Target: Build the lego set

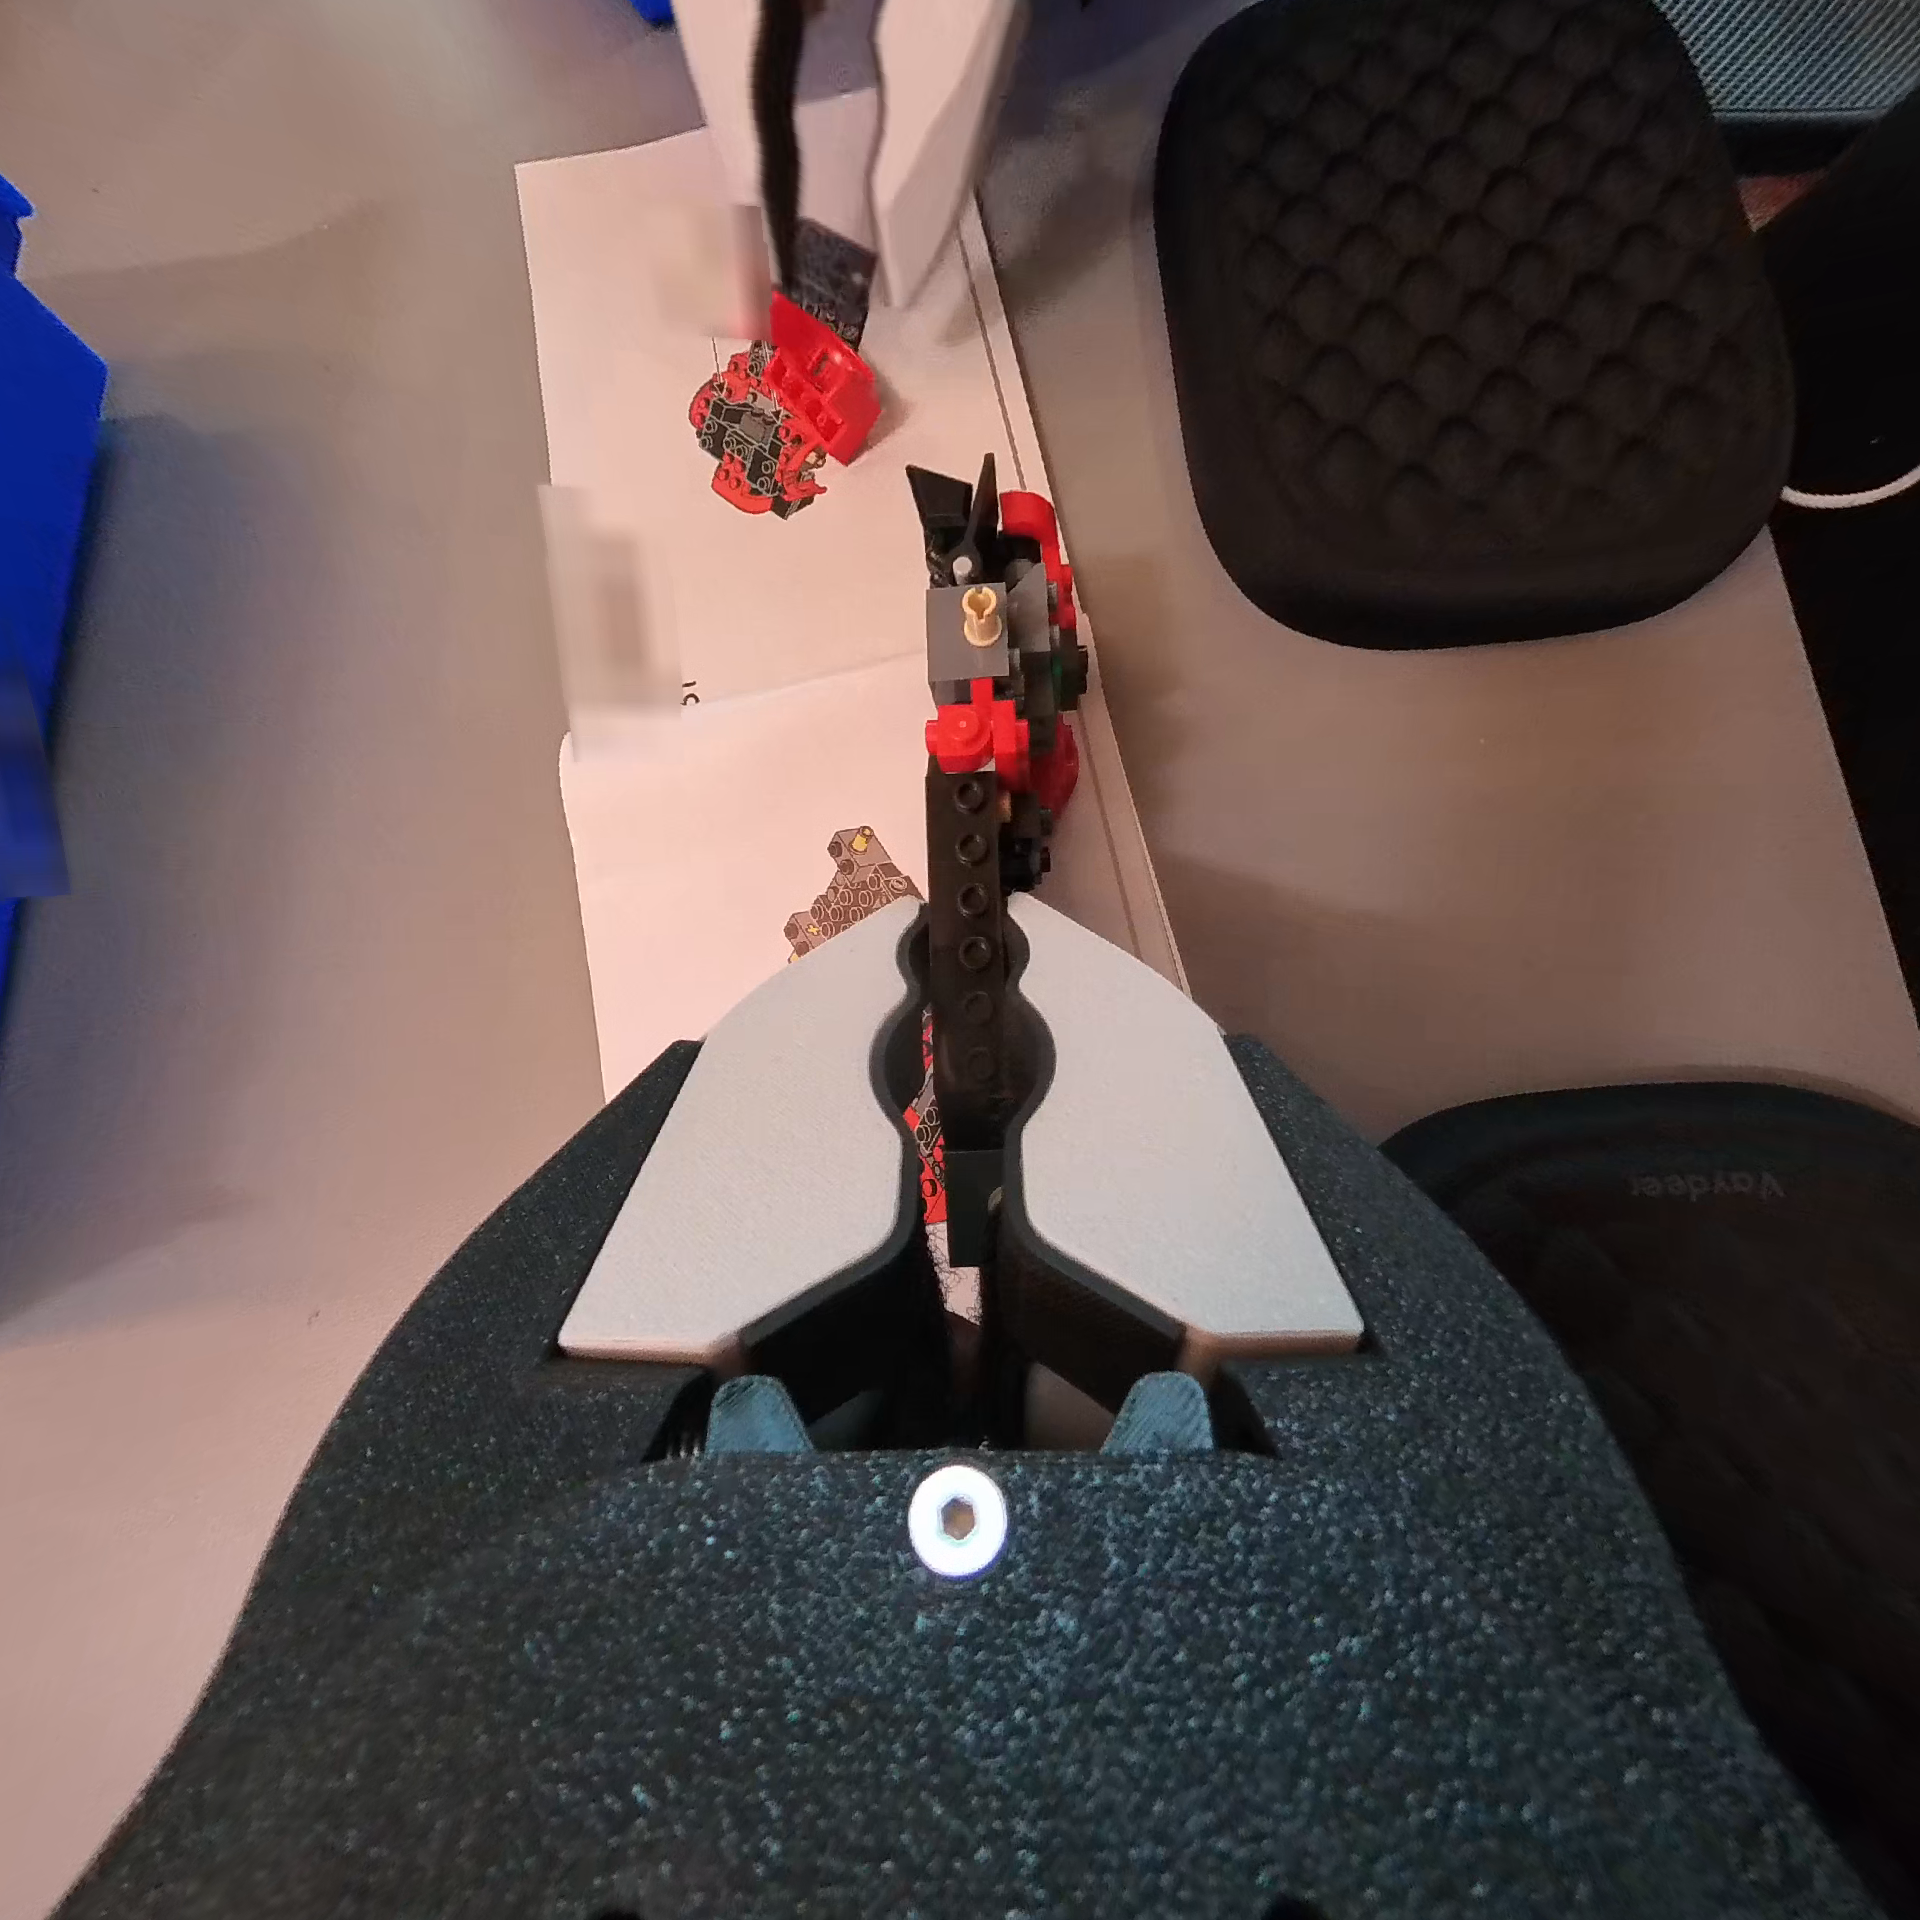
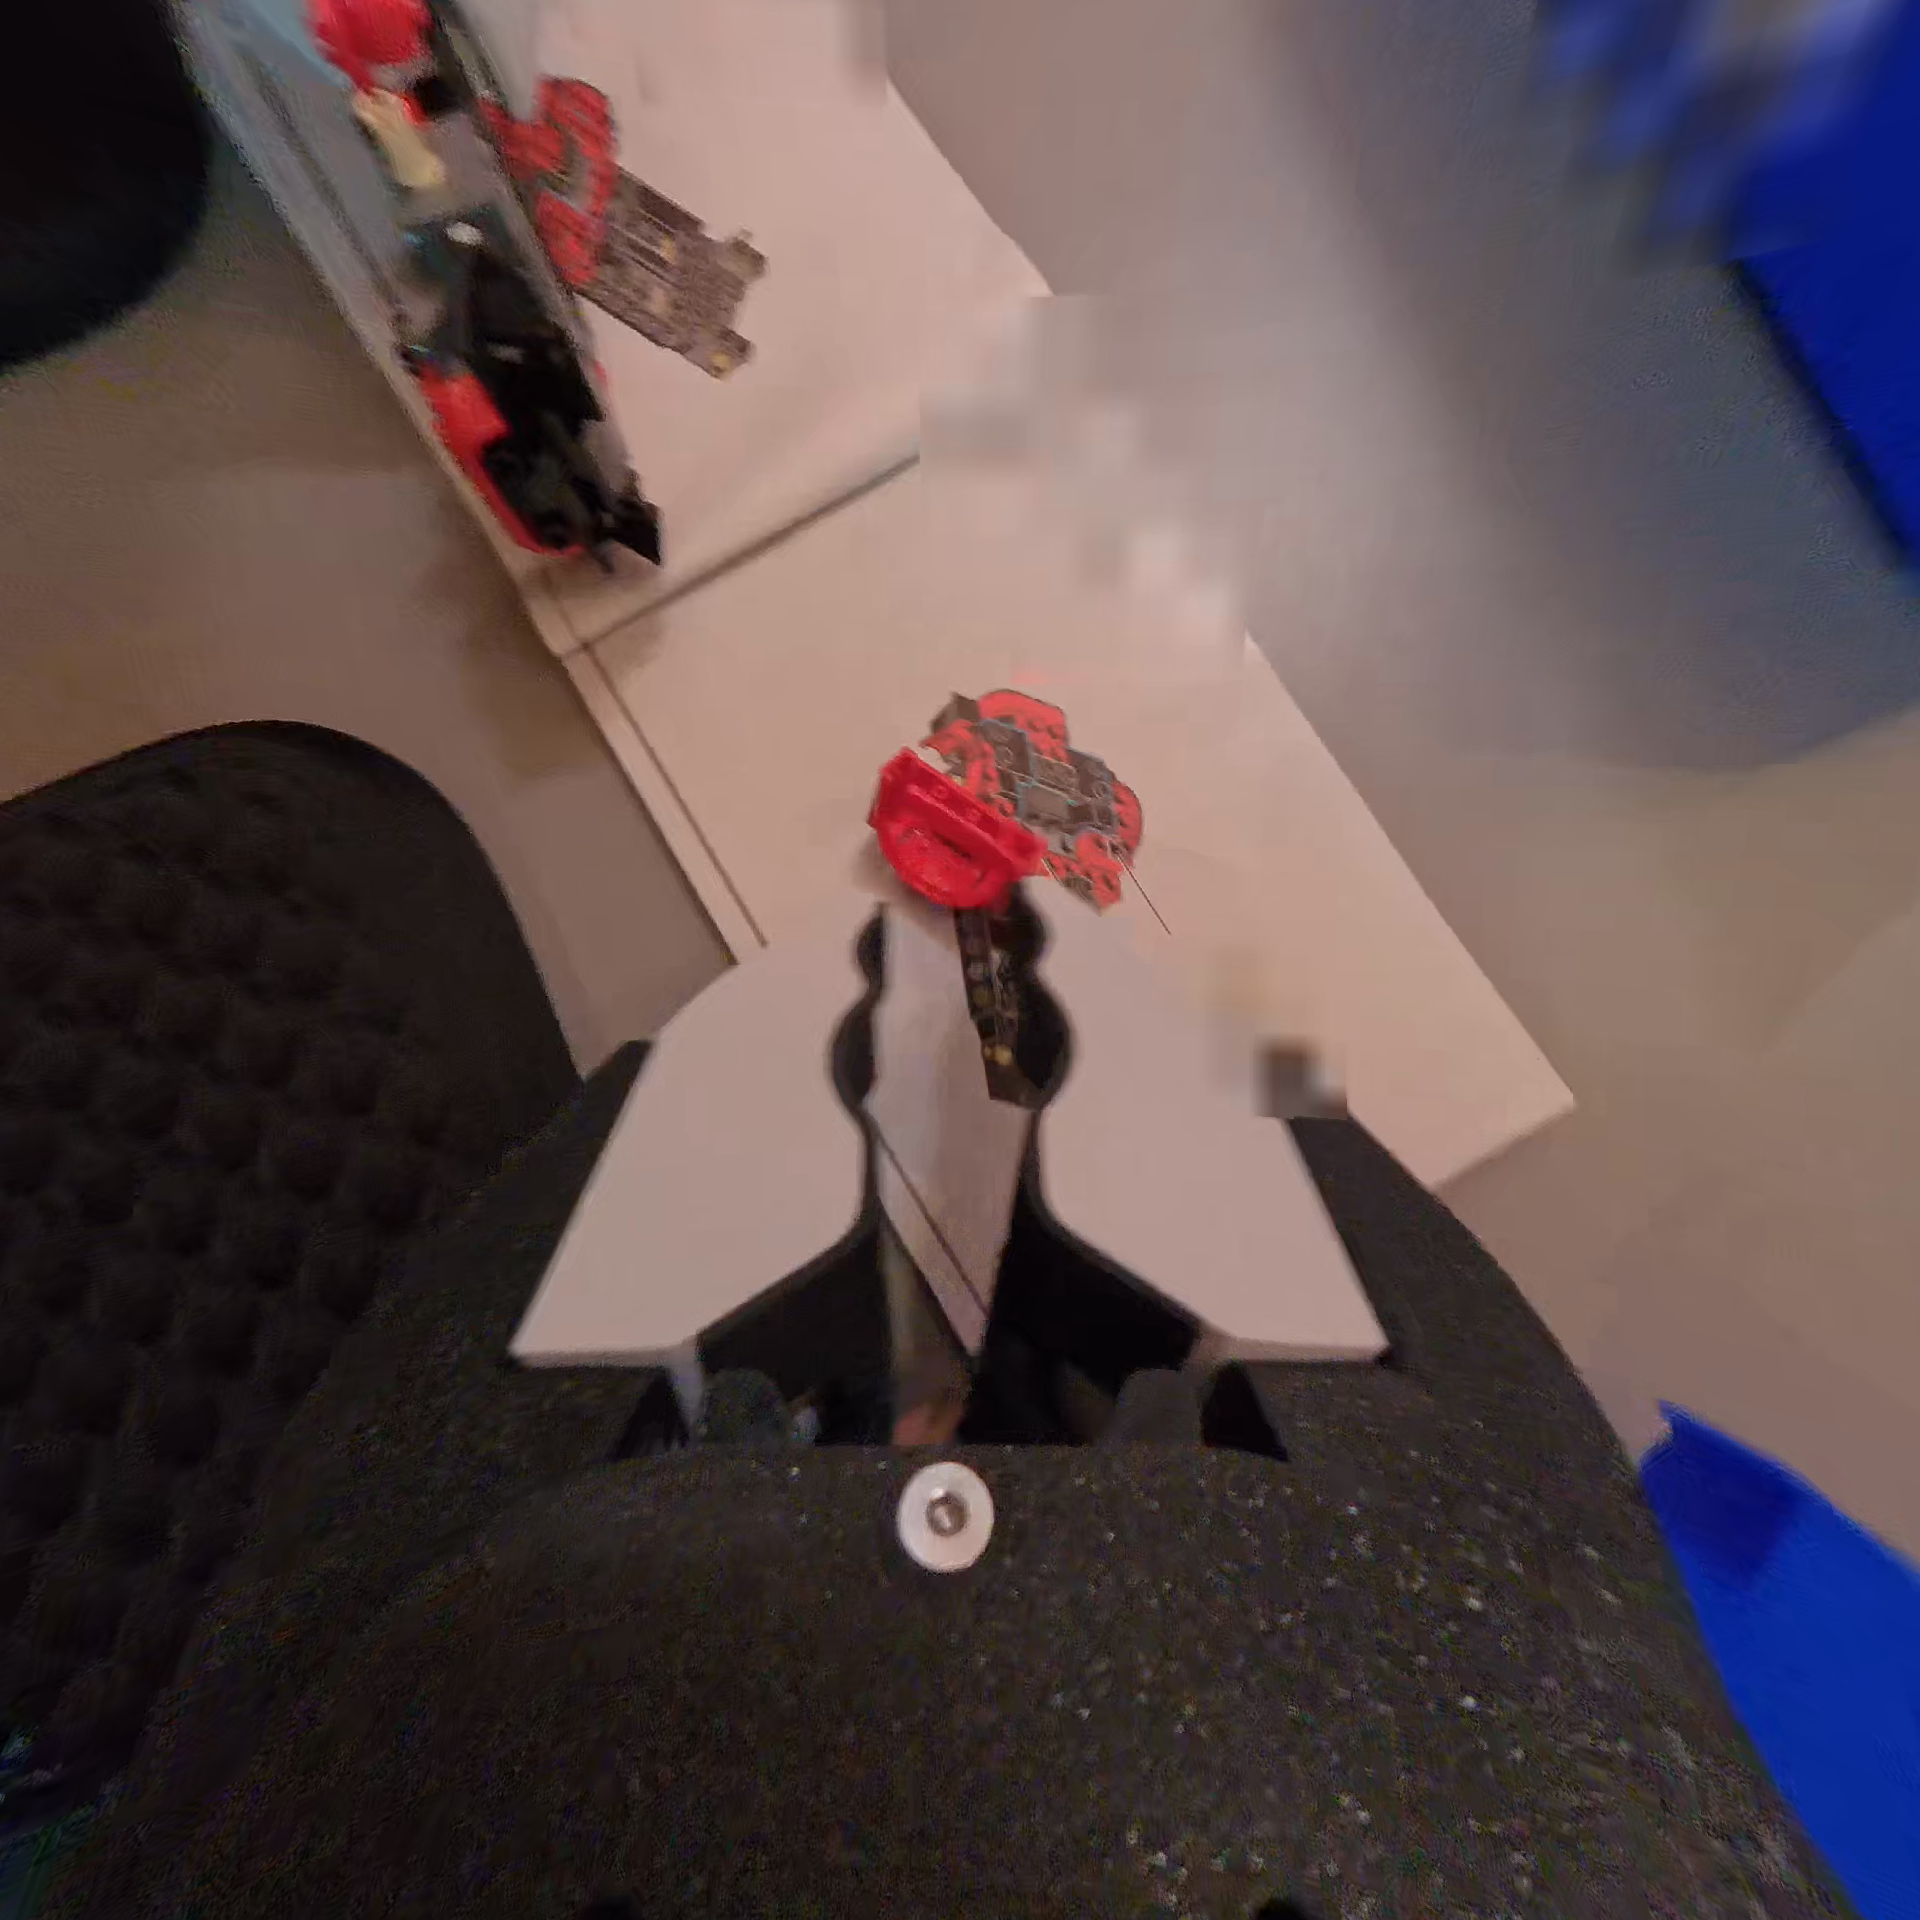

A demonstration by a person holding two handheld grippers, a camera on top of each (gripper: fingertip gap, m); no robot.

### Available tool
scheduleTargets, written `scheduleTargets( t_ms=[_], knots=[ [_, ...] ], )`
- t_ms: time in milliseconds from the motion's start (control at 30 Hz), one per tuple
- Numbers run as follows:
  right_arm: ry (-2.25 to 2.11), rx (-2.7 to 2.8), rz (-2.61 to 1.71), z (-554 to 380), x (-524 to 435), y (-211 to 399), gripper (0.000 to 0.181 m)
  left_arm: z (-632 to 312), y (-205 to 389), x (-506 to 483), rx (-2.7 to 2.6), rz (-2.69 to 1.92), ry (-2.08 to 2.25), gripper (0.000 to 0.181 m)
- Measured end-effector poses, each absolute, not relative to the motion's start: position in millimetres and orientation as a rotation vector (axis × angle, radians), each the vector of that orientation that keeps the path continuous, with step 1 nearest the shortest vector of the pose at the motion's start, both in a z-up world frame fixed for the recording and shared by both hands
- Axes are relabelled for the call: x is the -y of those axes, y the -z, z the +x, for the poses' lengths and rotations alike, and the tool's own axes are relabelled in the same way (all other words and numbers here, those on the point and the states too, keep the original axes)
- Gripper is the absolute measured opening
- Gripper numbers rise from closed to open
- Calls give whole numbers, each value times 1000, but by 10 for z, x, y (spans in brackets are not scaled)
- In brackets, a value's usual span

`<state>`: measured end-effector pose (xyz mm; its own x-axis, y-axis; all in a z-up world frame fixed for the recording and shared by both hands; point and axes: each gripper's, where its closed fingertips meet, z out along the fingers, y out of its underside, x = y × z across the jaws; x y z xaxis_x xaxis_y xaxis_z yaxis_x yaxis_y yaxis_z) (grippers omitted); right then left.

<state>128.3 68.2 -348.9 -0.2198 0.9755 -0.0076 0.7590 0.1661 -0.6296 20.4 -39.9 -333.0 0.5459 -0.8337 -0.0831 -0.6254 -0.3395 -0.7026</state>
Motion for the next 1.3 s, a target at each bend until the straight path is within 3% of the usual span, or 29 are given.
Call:
scheduleTargets(
  t_ms=[33,200,300,400,700,967,1300],
  knots=[
    [-683,2014,-1719,1311,-710,3512,41,204,3330,400,-1172,-2081,380,9],
    [-741,1750,-2019,1312,-583,3623,62,206,3329,399,-1166,-2076,384,9],
    [-639,1699,-1985,1215,-621,3647,57,206,3328,397,-1169,-2073,384,9],
    [-621,1786,-1917,1100,-586,3644,33,207,3328,397,-1173,-2071,378,9],
    [-27,2384,-978,1012,-610,3337,33,208,3327,399,-1159,-2075,390,9],
    [314,2493,-456,1089,-614,3424,33,206,3327,396,-1150,-2080,406,9],
    [205,2433,-547,1063,-581,3391,33,207,3328,394,-1155,-2079,400,9]
  ],
)
